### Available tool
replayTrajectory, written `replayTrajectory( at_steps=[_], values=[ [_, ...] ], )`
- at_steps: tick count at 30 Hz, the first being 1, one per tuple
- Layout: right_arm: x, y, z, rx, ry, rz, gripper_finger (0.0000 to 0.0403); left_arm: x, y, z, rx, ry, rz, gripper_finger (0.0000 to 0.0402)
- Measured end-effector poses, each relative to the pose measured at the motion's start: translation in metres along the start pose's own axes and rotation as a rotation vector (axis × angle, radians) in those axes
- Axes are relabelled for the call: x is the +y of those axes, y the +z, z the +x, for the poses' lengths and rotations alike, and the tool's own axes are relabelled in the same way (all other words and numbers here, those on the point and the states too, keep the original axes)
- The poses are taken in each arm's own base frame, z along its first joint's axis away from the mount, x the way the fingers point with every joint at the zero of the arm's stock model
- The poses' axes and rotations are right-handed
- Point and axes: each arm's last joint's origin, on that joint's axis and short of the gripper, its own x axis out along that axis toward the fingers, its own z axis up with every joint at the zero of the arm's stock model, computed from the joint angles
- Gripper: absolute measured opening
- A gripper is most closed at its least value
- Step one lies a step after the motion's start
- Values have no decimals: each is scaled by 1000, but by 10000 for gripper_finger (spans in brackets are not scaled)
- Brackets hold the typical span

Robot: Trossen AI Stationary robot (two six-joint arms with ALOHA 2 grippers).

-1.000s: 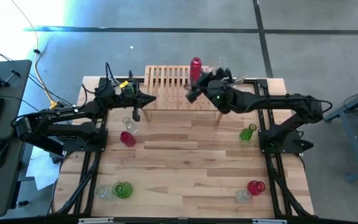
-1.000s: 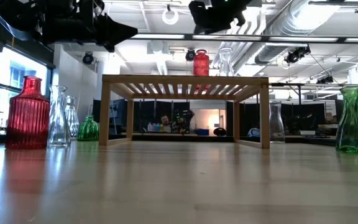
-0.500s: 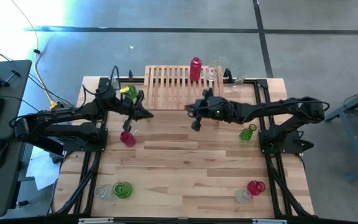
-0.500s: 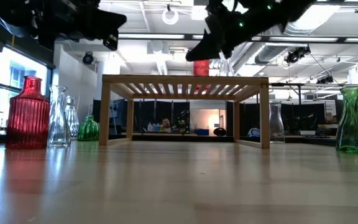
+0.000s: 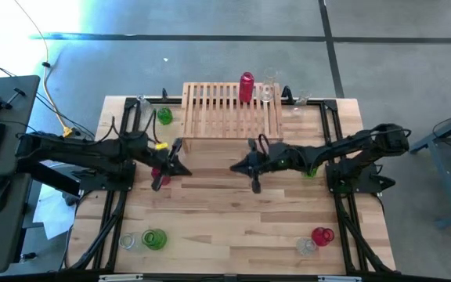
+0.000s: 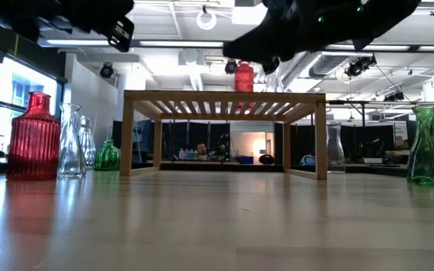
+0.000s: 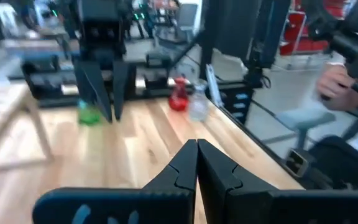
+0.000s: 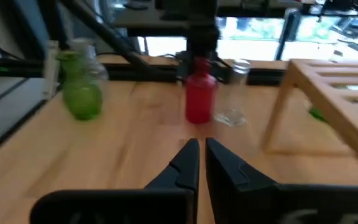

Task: Sort vases onto shelf
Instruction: Put the green vase on the shelf

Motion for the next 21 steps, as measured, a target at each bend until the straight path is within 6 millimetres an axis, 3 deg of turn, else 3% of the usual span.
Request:
replayTrajectory(
  at_steps=[10, 21],
  values=[
    [40, -1, 0, 0, 59, 15, 20, -44, -20, 8, 254, 24, -205, 1],
    [60, -2, -3, 5, 119, 3, 80, -101, 27, 14, 594, -13, -457, 20]
  ],
)
